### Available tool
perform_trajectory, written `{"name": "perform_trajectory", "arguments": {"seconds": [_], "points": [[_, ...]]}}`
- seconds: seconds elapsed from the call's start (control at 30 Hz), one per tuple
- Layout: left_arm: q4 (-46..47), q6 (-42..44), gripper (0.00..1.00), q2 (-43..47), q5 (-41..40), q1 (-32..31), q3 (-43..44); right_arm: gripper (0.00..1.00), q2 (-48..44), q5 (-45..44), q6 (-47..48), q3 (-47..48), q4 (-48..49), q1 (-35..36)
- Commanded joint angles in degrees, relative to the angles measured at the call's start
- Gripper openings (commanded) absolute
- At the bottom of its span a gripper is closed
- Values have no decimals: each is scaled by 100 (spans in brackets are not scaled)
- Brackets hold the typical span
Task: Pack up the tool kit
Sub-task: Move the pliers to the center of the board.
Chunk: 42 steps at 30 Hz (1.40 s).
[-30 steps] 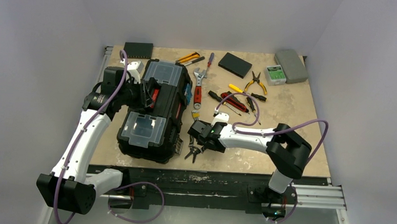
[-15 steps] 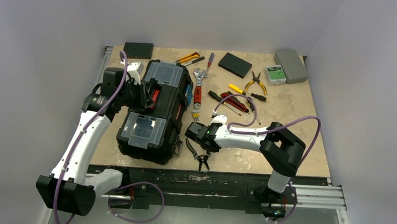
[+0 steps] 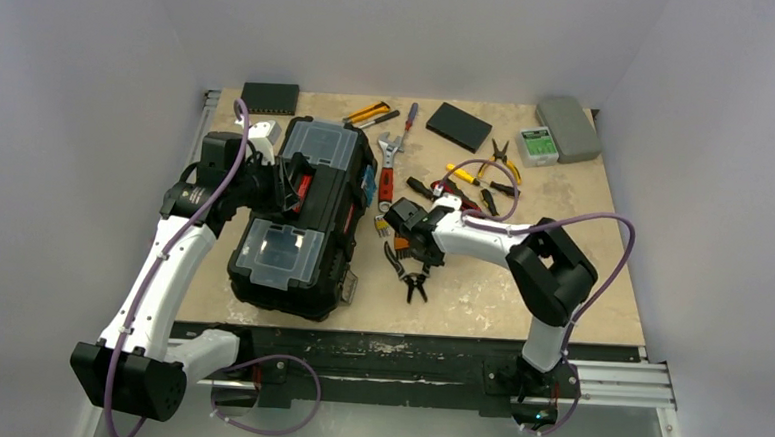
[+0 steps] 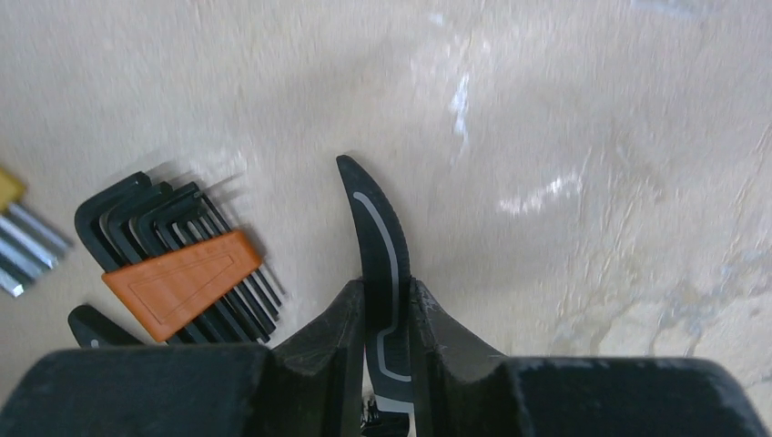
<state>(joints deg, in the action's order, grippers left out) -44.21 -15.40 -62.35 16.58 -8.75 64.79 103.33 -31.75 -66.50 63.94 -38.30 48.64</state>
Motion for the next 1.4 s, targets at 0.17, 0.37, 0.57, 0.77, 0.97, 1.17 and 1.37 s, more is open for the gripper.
{"name": "perform_trajectory", "arguments": {"seconds": [0.17,0.37,0.57,0.77,0.97,1.17,1.37], "points": [[-202,386,0,86,355,-121,-89,0,737,-145,893,876,207,-1140],[-245,388,0,-19,314,-165,-73,0,1198,156,1451,1672,123,-1873],[-262,411,0,-173,374,-203,4,0,1502,415,1908,2379,-14,-2379],[-171,88,0,-461,596,-336,156,47,1425,941,2747,2659,22,-2439],[-235,-272,0,-873,498,-596,572,66,333,1513,3120,1824,742,-2440],[124,-637,0,-1270,318,-1103,729,81,-783,2252,3456,1173,1154,-2439],[457,-945,0,-1695,295,-1320,890,91,-1825,3603,3245,-166,2716,-2826]]}}
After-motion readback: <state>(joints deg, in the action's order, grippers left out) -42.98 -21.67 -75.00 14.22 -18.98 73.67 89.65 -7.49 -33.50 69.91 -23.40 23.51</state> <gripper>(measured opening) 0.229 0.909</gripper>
